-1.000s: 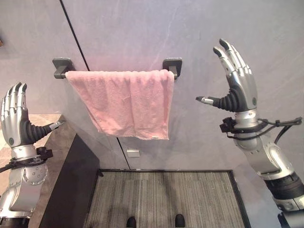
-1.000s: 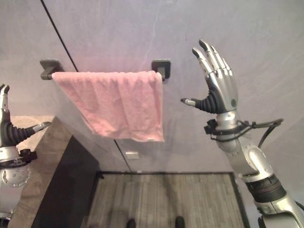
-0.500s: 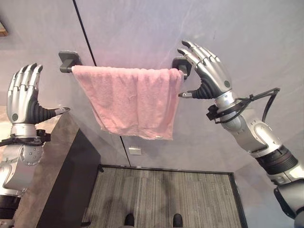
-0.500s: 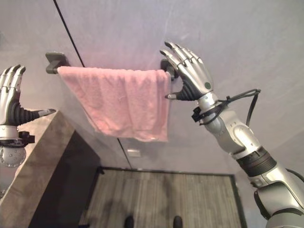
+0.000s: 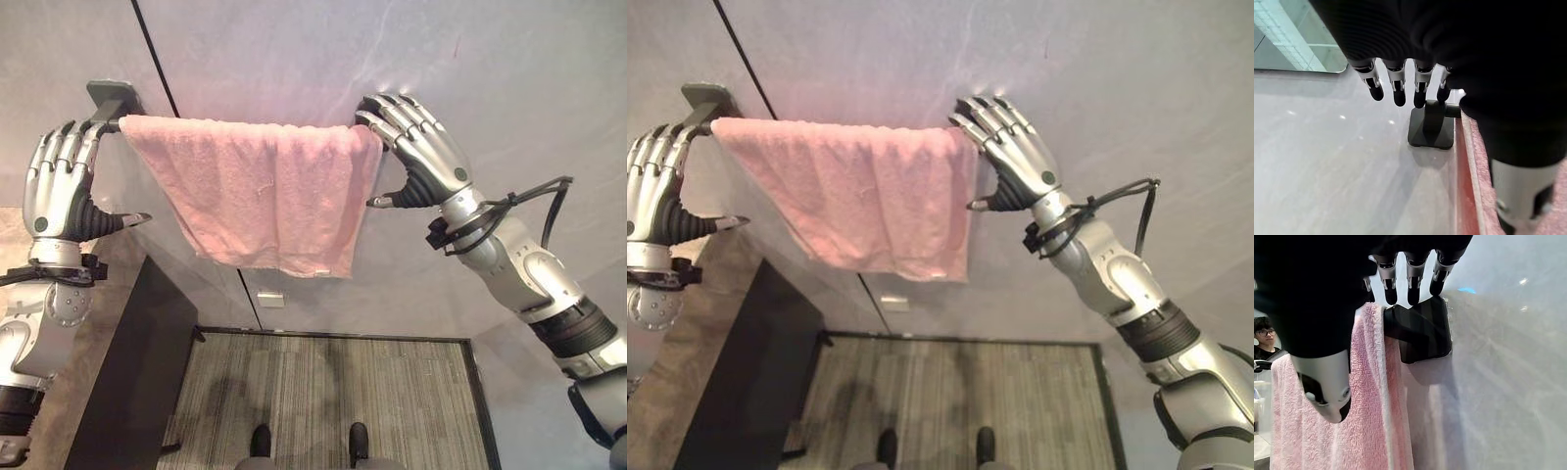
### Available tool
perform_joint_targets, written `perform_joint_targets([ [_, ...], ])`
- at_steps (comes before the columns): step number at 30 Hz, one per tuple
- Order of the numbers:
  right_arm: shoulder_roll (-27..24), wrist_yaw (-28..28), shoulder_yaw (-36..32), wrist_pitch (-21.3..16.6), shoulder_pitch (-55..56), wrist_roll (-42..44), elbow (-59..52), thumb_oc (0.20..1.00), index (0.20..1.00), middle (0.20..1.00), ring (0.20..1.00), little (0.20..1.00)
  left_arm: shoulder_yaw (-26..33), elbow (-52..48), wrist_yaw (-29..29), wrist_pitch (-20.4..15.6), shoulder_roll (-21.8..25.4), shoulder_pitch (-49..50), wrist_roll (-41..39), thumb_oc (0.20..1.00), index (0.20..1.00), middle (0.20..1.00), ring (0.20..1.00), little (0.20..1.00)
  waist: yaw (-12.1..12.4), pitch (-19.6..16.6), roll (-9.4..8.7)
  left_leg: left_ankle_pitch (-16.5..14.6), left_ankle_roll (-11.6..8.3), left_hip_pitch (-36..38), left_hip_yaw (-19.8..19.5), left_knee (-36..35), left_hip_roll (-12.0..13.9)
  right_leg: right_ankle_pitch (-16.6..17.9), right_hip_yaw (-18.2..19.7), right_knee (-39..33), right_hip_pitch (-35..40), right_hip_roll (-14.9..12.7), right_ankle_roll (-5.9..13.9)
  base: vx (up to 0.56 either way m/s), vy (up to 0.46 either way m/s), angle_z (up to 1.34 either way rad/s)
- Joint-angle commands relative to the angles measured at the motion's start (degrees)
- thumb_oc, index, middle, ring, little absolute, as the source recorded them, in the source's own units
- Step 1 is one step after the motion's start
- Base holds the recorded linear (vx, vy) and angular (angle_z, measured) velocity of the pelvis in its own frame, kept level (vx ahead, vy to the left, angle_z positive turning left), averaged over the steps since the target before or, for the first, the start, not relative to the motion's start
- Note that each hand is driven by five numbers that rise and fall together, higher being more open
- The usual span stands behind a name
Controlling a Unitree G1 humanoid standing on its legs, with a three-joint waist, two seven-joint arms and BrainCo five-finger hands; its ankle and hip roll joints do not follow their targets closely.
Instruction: Put brush and paste in cup on sink, flatten towel.
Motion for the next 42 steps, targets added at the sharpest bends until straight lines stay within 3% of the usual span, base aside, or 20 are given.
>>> perform_joint_targets([
  [1,-2.0,0.6,2.8,1.0,-4.1,-1.0,1.2,1.000,1.000,1.000,1.000,1.000,-3.1,0.5,1.4,-0.4,5.8,-5.8,2.4,1.000,1.000,1.000,1.000,1.000,-0.4,-2.9,-0.84,1.4,-2.72,-1.4,2.3,0.3,2.4,-1.4,-0.1,0.8,3.1,-6.3,5.60,0.05,0.000,0.00],
  [14,-2.9,1.9,2.8,0.1,-2.0,-3.9,-1.0,1.000,1.000,1.000,1.000,1.000,-2.5,-2.4,1.6,-0.3,5.4,-6.2,3.9,1.000,1.000,1.000,1.000,1.000,-1.2,-3.3,-0.26,0.8,-2.54,-0.6,2.4,0.3,2.1,-2.0,-0.3,0.8,3.9,-6.4,5.66,0.02,0.002,0.00],
  [20,-3.5,2.1,3.3,-0.3,-0.3,-6.5,-1.8,1.000,1.000,1.000,1.000,1.000,-5.2,-2.5,0.7,-0.6,4.9,-7.2,5.2,1.000,1.000,1.000,1.000,1.000,-1.8,-3.2,-0.29,1.2,-2.41,-0.4,2.6,0.3,2.1,-1.6,-0.2,1.0,3.7,-6.5,5.77,0.00,0.000,0.00],
  [42,0.9,0.2,1.2,-0.1,6.6,-9.2,-3.4,1.000,1.000,1.000,1.000,1.000,-8.0,-5.3,1.8,-0.4,2.9,-11.2,6.6,1.000,1.000,1.000,1.000,1.000,-3.4,-4.2,0.66,0.0,-2.44,0.1,3.8,0.3,2.2,-1.8,0.9,0.4,3.2,-6.9,6.17,0.00,-0.003,-0.02],
])
